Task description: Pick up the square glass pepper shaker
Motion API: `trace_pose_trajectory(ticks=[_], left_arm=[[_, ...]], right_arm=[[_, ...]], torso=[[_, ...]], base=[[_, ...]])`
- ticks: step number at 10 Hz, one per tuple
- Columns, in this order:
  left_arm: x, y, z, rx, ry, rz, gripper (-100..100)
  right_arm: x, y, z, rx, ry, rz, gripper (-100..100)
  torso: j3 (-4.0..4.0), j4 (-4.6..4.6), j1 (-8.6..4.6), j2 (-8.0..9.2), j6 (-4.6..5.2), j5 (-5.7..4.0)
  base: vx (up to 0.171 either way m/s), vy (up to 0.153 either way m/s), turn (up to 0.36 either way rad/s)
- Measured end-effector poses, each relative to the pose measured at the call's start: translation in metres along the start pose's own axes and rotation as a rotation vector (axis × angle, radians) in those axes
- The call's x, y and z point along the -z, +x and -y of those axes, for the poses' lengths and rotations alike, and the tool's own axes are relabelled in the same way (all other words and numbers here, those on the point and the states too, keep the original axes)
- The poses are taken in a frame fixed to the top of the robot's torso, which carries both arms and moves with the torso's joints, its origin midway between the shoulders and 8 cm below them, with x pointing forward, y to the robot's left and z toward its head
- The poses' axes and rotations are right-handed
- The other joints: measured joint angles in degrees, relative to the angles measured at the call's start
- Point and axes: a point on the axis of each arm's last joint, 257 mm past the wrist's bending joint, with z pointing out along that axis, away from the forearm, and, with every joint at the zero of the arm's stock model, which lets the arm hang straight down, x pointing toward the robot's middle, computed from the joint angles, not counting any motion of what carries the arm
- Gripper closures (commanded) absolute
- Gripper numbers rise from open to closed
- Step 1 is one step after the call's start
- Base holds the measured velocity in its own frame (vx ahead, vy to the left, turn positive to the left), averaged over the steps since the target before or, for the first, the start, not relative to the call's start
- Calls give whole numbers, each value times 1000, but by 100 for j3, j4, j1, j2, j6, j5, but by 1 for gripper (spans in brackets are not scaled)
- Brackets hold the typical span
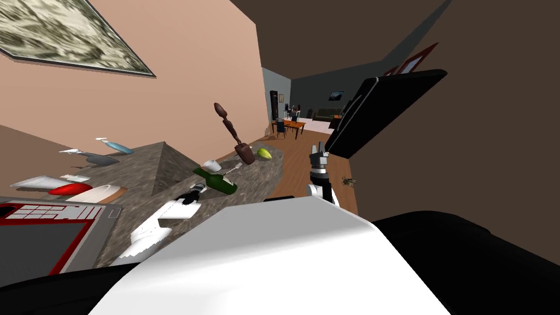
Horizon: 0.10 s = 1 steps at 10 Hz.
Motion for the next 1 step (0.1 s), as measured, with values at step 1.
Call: trace_pose_trajectory(ticks=[1], left_arm=[[1, 1, 0, -1, 1, -1, 0]], right_arm=[[0, 0, 0, 0, 0, 0, 0]], torso=[[2, 1, 2, 6, 7, 0]], base=[[0, 0, 0]])
